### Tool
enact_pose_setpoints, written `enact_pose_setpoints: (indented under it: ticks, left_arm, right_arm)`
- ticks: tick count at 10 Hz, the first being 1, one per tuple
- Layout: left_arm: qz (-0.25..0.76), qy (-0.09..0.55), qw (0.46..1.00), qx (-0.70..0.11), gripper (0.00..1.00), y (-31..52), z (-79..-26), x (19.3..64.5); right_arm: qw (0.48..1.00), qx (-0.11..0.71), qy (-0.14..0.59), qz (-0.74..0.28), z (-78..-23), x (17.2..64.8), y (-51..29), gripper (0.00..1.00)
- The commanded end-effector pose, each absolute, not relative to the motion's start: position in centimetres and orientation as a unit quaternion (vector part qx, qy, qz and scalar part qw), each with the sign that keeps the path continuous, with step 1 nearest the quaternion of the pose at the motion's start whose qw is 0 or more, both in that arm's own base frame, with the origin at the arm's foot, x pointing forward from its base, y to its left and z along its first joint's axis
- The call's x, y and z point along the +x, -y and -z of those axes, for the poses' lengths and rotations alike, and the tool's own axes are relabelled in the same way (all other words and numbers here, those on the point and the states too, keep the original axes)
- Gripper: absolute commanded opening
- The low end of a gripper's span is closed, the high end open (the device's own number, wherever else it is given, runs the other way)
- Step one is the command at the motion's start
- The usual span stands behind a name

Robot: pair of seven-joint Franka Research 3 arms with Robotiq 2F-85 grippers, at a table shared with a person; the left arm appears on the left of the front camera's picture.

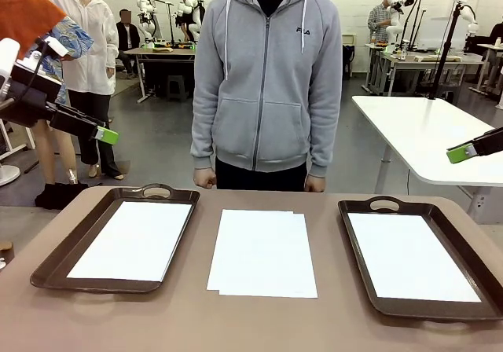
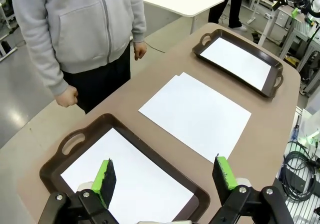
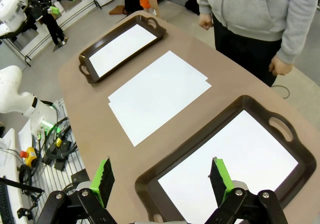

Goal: Sort the A4 documents.
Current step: Receive the A4 Paper.

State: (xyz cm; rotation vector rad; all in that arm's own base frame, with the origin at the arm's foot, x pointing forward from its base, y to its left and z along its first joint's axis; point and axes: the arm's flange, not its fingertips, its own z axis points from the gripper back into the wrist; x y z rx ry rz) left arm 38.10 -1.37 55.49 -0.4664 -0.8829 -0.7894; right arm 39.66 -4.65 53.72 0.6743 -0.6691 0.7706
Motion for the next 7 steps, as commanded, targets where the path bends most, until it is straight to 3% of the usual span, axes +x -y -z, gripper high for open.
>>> enact_pose_setpoints:
  ticks: [1, 7]
  left_arm:
    - [0.369, 0.416, 0.801, -0.221, 1.00, 1.41, -55.61, 37.98]
    - [0.369, 0.416, 0.801, -0.221, 1.00, 1.41, -55.61, 37.98]
  right_arm:
    - [0.818, 0.318, 0.315, -0.361, -53.73, 39.64, 4.59, 1.00]
    - [0.818, 0.318, 0.315, -0.361, -53.73, 39.64, 4.59, 1.00]
